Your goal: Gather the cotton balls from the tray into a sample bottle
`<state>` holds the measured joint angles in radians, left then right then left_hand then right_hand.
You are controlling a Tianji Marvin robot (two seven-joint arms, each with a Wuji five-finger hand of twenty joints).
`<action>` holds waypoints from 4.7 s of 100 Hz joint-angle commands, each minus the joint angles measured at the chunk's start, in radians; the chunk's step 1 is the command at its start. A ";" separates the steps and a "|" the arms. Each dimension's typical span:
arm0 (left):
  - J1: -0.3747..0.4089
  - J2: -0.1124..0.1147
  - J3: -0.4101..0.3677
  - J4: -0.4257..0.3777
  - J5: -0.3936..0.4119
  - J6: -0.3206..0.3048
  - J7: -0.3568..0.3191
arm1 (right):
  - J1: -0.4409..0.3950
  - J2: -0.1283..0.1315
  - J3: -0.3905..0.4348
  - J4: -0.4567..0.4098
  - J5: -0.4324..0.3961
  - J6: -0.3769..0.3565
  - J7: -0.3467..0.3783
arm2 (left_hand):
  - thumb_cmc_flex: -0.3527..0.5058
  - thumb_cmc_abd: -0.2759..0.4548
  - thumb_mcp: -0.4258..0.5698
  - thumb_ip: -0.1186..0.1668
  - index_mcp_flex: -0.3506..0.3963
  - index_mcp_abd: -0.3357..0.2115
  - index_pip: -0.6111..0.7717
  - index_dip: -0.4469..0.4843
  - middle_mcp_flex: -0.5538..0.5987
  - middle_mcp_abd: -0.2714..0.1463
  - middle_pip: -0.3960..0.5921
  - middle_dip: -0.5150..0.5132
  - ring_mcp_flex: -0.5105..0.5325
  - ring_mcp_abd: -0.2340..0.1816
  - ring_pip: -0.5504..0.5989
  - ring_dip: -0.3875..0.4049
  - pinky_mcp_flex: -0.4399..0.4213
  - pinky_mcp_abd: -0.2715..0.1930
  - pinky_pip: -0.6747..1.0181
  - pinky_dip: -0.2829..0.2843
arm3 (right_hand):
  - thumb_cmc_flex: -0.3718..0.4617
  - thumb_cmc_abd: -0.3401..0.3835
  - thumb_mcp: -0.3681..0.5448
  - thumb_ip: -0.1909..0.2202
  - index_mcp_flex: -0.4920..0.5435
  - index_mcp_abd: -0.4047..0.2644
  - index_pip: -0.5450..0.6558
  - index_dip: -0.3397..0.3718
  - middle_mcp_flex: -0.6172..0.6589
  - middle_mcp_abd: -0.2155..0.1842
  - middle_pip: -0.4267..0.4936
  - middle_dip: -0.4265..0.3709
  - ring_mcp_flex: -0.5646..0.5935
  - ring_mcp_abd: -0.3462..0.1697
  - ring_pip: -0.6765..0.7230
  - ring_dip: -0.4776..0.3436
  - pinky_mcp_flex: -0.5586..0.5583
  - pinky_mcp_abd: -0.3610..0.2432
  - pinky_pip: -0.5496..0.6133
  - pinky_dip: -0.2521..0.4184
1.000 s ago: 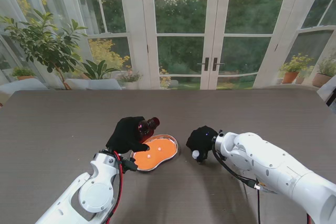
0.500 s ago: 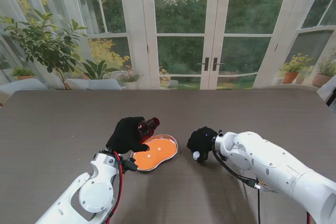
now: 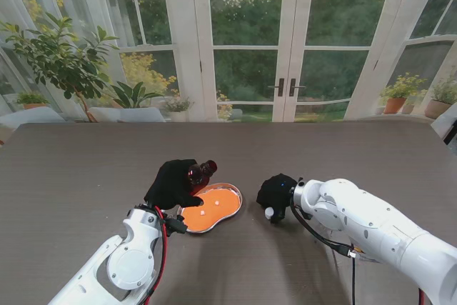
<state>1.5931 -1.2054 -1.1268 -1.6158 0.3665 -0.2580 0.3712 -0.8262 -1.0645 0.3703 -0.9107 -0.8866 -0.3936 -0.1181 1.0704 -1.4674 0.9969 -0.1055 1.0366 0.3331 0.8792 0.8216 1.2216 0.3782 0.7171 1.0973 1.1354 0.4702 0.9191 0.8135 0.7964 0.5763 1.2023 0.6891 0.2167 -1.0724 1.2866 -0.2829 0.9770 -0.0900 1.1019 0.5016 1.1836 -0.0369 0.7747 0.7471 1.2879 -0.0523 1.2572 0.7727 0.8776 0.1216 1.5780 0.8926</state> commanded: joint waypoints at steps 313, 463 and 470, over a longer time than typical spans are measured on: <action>0.010 0.000 -0.040 -0.013 0.002 -0.032 -0.019 | -0.140 -0.101 0.215 -0.260 0.094 0.242 -0.063 | 0.084 1.058 0.083 0.033 0.101 -0.054 0.305 0.056 0.089 0.043 0.112 0.052 0.123 0.047 0.467 0.073 0.112 0.028 0.593 0.048 | 0.009 0.102 0.034 0.072 -0.037 -0.014 -0.366 -0.089 -0.028 0.002 -0.033 -0.035 0.033 -0.004 -0.130 -0.021 -0.019 0.007 -0.019 -0.015; -0.003 0.000 -0.029 -0.013 -0.012 -0.033 -0.032 | -0.004 -0.417 -0.129 0.332 0.254 0.125 -0.400 | 0.083 1.058 0.082 0.035 0.100 -0.063 0.310 0.056 0.093 0.037 0.116 0.052 0.124 0.045 0.478 0.071 0.121 0.025 0.603 0.045 | 0.039 -0.199 0.112 0.029 0.045 -0.063 -0.387 -0.153 0.244 -0.052 0.107 0.094 0.032 -0.056 0.286 0.128 0.168 0.066 0.104 -0.019; -0.004 0.000 -0.028 -0.012 -0.013 -0.032 -0.032 | -0.003 -0.426 -0.136 0.349 0.255 0.117 -0.410 | 0.083 1.058 0.082 0.035 0.100 -0.064 0.310 0.056 0.092 0.035 0.116 0.052 0.123 0.044 0.479 0.071 0.122 0.026 0.603 0.045 | 0.042 -0.202 0.114 0.029 0.059 -0.068 -0.382 -0.154 0.256 -0.054 0.109 0.096 0.032 -0.057 0.295 0.133 0.176 0.068 0.107 -0.019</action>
<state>1.5882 -1.2022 -1.1561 -1.6215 0.3585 -0.2940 0.3584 -0.8238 -1.4785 0.2414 -0.5682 -0.6307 -0.2676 -0.5373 1.0702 -1.4676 0.9984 -0.1055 1.0366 0.3331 0.8798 0.8216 1.2265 0.3783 0.7171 1.0973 1.1369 0.4702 0.9190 0.8135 0.7985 0.5764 1.2022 0.6891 0.2548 -1.2152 1.3405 -0.2299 1.0111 -0.1403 0.7038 0.3723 1.3390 -0.0810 0.8524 0.8255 1.3073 -0.0524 1.4903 0.8832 1.0176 0.1460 1.6028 0.8810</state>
